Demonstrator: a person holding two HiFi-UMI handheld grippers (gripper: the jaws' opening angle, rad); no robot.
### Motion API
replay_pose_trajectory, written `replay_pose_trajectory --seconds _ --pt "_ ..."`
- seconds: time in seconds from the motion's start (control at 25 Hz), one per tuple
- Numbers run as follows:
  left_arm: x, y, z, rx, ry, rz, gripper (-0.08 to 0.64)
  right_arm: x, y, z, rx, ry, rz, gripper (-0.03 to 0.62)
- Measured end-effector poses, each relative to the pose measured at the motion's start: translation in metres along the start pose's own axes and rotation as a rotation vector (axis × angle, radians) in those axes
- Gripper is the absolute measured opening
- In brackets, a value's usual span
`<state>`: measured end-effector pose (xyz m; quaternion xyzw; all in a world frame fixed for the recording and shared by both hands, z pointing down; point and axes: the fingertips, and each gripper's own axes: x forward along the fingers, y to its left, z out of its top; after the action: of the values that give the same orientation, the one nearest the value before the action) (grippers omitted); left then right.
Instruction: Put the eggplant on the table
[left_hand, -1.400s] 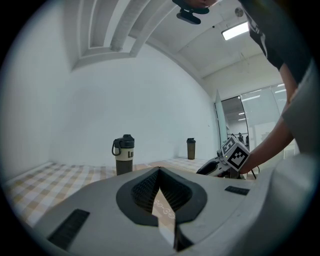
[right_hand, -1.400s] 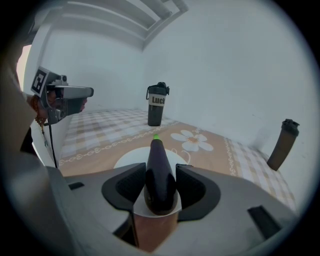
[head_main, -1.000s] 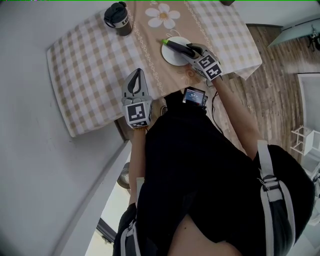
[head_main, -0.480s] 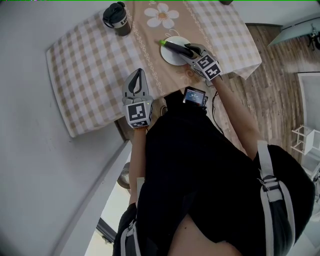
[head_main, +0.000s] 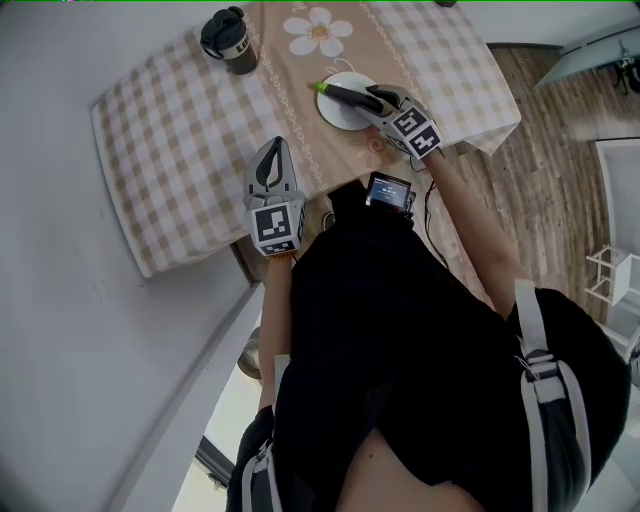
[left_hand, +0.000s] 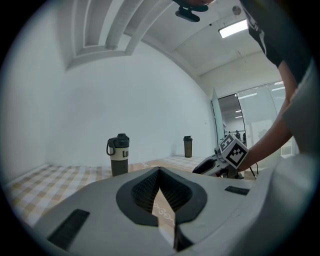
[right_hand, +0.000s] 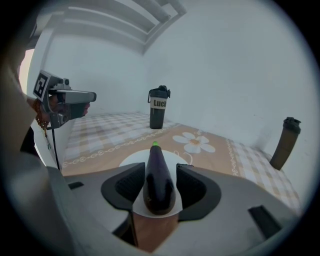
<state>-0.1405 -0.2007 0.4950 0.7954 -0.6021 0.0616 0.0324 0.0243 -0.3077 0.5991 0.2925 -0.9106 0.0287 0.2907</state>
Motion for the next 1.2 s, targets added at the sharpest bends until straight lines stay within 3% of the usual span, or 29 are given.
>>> replay_pose_trajectory --seconds 0.8,1.2 --pt "0.01 -0.021 0.019 0.015 -0.034 -0.052 0.009 -0.058 -0.003 0.094 0.06 -0.25 -0.043 0.206" --pt "0.013 -0.036 0.051 0.041 -0.093 -0.088 0.009 -0.093 0.022 0.15 0.011 -0.379 -0.015 0.204"
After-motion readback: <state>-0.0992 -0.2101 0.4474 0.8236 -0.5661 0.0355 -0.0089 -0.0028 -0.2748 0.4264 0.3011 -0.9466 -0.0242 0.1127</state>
